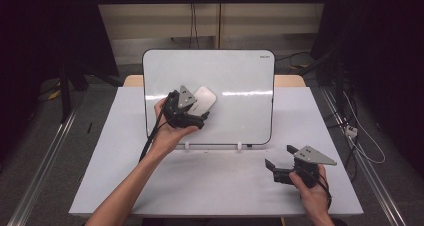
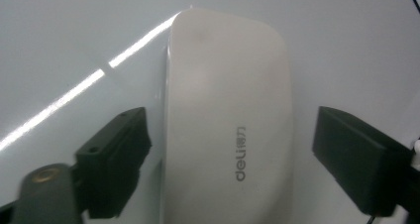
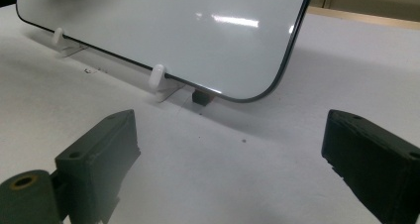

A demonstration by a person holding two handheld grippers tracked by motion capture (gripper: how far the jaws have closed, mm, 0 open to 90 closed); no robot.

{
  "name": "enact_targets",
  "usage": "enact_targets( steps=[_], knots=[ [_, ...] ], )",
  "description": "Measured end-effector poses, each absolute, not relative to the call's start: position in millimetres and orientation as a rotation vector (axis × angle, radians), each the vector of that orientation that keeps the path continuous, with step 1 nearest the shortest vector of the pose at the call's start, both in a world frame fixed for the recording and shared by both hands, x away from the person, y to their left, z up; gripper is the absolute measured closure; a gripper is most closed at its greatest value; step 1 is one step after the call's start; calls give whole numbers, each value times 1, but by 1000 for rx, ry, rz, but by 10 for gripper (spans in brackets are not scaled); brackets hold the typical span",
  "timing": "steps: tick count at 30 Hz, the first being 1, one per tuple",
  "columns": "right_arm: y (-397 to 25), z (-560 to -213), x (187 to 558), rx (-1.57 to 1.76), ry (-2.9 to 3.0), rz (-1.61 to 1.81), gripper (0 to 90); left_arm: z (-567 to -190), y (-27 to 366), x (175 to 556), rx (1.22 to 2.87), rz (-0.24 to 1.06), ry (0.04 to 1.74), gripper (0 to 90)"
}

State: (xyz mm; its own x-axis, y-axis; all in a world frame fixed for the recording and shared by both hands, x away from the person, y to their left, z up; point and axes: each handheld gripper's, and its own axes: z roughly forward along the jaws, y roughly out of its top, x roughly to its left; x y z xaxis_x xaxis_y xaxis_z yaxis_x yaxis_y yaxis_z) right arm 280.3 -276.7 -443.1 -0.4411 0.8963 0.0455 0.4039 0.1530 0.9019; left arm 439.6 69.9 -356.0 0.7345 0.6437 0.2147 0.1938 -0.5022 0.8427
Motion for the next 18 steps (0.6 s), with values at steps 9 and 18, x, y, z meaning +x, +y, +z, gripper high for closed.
enact_targets(
  steps=[9, 18],
  knots=[
    [-276, -444, 283, 1233, 1930, 1255, 72, -355, 73, 441, 2038, 597, 637, 54],
    [-278, -445, 282, 1253, 1916, 1257, 72, -353, 76, 443, 2026, 541, 651, 44]
  ],
)
